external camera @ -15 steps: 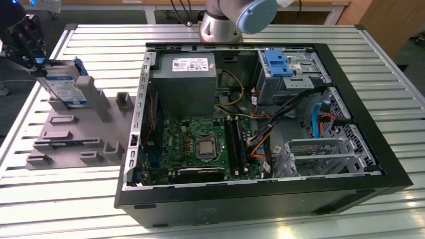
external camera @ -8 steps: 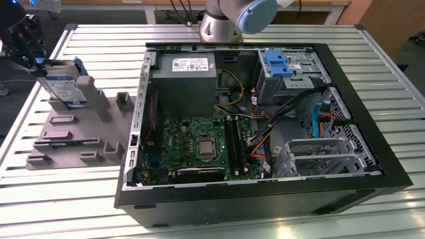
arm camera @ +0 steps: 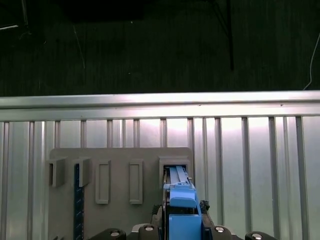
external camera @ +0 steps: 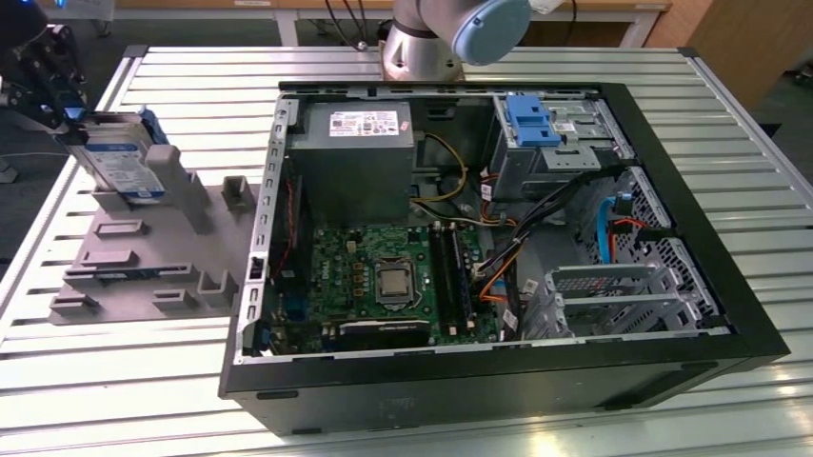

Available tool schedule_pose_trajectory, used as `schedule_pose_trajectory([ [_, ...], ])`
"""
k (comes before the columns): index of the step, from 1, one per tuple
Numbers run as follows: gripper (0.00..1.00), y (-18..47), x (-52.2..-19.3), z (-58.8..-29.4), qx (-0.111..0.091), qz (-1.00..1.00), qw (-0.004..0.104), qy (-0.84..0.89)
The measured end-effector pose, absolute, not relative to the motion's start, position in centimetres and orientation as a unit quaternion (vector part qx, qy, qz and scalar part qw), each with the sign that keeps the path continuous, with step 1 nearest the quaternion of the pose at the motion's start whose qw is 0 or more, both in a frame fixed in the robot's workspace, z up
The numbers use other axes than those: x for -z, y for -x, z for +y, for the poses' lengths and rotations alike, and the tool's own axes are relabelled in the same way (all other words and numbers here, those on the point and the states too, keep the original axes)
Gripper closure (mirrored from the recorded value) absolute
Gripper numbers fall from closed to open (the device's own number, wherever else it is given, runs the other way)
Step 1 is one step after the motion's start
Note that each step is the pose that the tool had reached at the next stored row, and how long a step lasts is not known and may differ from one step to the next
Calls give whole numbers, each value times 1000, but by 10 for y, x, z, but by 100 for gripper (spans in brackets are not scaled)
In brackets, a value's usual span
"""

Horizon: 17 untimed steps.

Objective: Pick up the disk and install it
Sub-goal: 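Pick up the disk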

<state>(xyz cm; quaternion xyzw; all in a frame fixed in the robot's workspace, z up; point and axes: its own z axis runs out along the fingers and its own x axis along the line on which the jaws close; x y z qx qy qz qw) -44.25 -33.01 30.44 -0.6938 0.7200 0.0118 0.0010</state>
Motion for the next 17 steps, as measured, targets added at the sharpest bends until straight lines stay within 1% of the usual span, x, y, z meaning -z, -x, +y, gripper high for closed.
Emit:
schedule_pose_trajectory([
  [17,64,443,-312,-330,-12,720,1,694],
])
